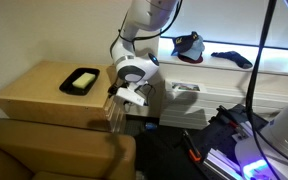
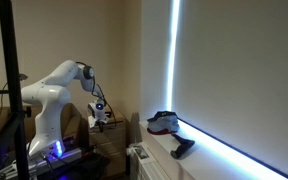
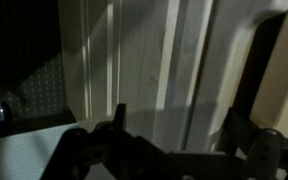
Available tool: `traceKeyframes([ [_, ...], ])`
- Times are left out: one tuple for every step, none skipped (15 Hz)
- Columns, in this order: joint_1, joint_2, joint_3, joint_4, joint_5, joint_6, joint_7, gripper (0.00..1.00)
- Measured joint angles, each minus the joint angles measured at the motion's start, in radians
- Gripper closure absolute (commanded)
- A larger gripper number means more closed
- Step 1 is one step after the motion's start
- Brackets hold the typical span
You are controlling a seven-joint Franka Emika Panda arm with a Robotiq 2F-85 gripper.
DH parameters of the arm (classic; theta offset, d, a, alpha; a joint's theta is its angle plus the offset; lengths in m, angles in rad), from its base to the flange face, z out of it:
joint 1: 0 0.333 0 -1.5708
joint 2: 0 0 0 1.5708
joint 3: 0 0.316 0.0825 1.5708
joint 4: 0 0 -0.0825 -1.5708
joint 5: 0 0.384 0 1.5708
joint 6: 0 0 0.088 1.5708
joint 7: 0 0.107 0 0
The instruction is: Pull out the nightstand drawer
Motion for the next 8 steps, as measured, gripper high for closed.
traceKeyframes([
  [0.000, 0.005, -0.001, 0.003, 0.009, -0.005, 0.001, 0.00],
  [-0.003, 0.006, -0.001, 0.003, 0.011, -0.012, 0.004, 0.00],
  [-0.006, 0.006, -0.001, 0.001, 0.010, -0.020, 0.012, 0.00],
  [-0.008, 0.007, 0.001, 0.000, 0.007, -0.023, 0.027, 0.00],
  [-0.009, 0.007, 0.003, 0.000, -0.001, -0.019, 0.046, 0.00],
  [-0.009, 0.006, 0.005, 0.000, -0.019, -0.010, 0.070, 0.00],
  [-0.007, 0.005, 0.007, 0.000, -0.041, 0.002, 0.094, 0.00],
  [-0.003, 0.003, 0.008, 0.000, -0.063, 0.020, 0.116, 0.00],
])
